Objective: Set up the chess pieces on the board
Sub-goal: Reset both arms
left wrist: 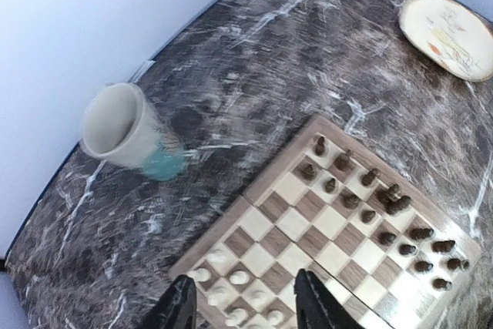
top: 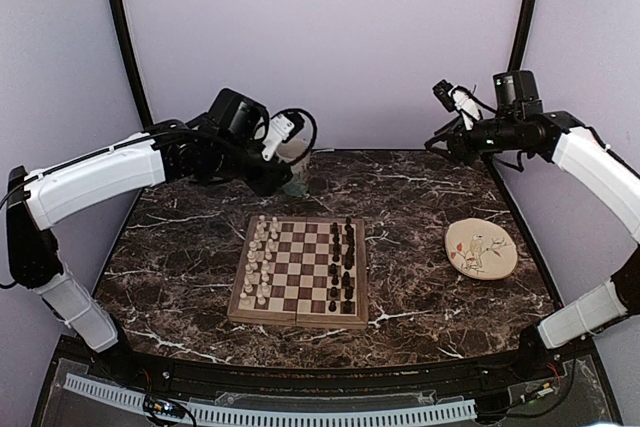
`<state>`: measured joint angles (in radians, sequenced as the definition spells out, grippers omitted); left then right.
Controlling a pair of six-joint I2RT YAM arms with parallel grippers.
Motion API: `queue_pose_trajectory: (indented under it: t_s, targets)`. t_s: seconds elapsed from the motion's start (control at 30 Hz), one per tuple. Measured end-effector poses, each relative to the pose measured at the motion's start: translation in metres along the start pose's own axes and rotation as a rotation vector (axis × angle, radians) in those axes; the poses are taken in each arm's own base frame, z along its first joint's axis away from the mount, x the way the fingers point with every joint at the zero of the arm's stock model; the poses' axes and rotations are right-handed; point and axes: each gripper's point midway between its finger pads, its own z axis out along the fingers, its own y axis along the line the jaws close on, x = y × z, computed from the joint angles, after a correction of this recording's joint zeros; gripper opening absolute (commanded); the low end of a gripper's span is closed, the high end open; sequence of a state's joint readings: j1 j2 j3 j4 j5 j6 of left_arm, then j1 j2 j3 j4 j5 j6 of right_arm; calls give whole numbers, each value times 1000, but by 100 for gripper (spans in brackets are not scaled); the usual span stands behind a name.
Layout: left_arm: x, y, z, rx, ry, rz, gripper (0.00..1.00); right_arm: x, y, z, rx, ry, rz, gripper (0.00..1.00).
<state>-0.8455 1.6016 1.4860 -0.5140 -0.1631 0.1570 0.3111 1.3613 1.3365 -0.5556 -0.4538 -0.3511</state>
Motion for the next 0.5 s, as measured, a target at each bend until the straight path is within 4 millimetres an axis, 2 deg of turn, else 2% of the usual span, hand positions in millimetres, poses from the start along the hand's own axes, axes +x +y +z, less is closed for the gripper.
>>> queue_pose_trajectory:
  t_s: [0.07,0.17,0.27,0.37,0.43,0.5]
  targets:
    - [-7,30,-11,-91,-44,-45,75,-10,-7,-12,53,-20,8,63]
    - [-14,59,-32,-201,-114,-81,93,-21,-18,-35,158,-62,29,99]
    - [-14,85,-48,-308,-175,-141,98,-31,-29,-57,252,-119,68,100]
    - [-1,103,-50,-381,-188,-198,99,-33,-44,-72,335,-159,121,100]
    - [12,111,-47,-417,-184,-242,99,-28,-55,-76,379,-183,167,100]
    - [23,112,-45,-433,-188,-273,99,-14,-68,-79,417,-190,237,100]
